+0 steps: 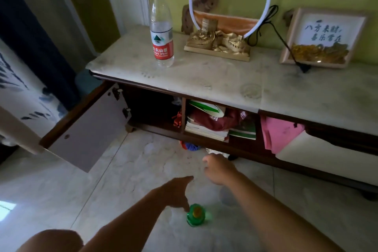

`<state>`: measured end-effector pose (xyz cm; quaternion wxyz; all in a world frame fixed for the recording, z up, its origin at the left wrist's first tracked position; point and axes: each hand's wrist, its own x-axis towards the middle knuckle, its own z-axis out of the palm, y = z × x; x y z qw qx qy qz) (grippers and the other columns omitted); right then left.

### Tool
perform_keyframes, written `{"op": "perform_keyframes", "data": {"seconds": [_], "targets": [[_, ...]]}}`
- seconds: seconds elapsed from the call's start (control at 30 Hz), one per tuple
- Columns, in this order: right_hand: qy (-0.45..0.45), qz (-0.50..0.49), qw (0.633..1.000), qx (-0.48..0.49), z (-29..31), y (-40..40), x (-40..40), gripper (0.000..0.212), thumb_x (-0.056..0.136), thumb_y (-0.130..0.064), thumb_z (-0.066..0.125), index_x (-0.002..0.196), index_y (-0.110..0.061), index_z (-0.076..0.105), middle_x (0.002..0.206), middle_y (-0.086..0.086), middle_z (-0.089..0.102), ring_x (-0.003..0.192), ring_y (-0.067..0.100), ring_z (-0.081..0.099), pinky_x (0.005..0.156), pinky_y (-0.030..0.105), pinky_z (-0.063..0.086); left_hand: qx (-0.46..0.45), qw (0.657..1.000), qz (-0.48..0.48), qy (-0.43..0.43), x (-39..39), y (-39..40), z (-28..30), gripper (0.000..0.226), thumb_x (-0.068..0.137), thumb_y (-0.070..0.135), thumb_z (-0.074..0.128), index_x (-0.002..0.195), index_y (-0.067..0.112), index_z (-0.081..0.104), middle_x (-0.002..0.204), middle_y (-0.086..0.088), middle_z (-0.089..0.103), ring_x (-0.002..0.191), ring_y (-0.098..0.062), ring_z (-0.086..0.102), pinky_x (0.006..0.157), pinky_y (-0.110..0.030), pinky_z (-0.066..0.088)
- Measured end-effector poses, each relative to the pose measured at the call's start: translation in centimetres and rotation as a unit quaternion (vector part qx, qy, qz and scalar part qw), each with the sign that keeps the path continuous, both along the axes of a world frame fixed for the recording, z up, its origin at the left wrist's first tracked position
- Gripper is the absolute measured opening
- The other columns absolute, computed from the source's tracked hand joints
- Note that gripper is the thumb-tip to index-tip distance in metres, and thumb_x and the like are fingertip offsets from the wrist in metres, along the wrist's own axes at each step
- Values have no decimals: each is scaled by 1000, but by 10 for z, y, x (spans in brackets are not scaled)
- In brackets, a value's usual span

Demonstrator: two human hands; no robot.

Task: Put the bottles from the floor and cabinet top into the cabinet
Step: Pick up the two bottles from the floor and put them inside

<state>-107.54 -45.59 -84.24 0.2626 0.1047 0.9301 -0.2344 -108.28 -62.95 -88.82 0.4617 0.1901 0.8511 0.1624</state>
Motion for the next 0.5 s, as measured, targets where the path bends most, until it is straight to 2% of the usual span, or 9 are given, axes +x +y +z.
{"op": "perform_keyframes", "data": {"seconds": [0.1,0.17,0.27,0.37,0.43,0.5], "targets": [[39,-36,998,39,-7,28,18,48,90,-29,54,137,-22,51,135,7,60,121,27,56,92,35,47,-6,999,-21,-29,20,4,-24,123,66,26,85,152,27,-4,161,-7,14,147,-28,16,120,-45,15],[65,-58,995,57,-10,45,29,45,86,-33,57,129,-22,57,127,9,64,116,29,58,92,36,48,-4,999,-8,-34,32,-1,-39,126,64,34,86,151,30,-5,162,-5,11,147,-27,12,120,-46,12],[92,-98,990,42,-17,63,41,46,82,-37,59,127,-22,58,123,8,64,113,27,58,93,38,49,5,998,62,-1,51,-9,-58,124,57,40,88,151,35,8,159,1,23,145,-24,23,118,-44,18],[131,-162,978,-11,-32,75,52,43,87,-41,57,126,-23,60,122,5,67,109,24,63,90,35,50,24,988,149,22,66,-8,-71,123,51,42,90,149,37,16,155,4,33,141,-23,31,117,-47,24],[162,-231,957,-67,-44,78,59,36,96,-38,49,125,-21,62,125,6,67,111,23,62,89,30,45,42,976,211,36,73,-2,-77,125,45,44,92,148,35,22,152,5,39,138,-22,35,116,-45,28],[196,-332,916,-112,-58,79,68,37,102,-31,41,129,-15,60,131,9,63,117,26,59,90,29,41,65,964,254,38,84,5,-85,122,41,44,93,144,35,29,145,6,47,134,-21,41,112,-43,32]]}}
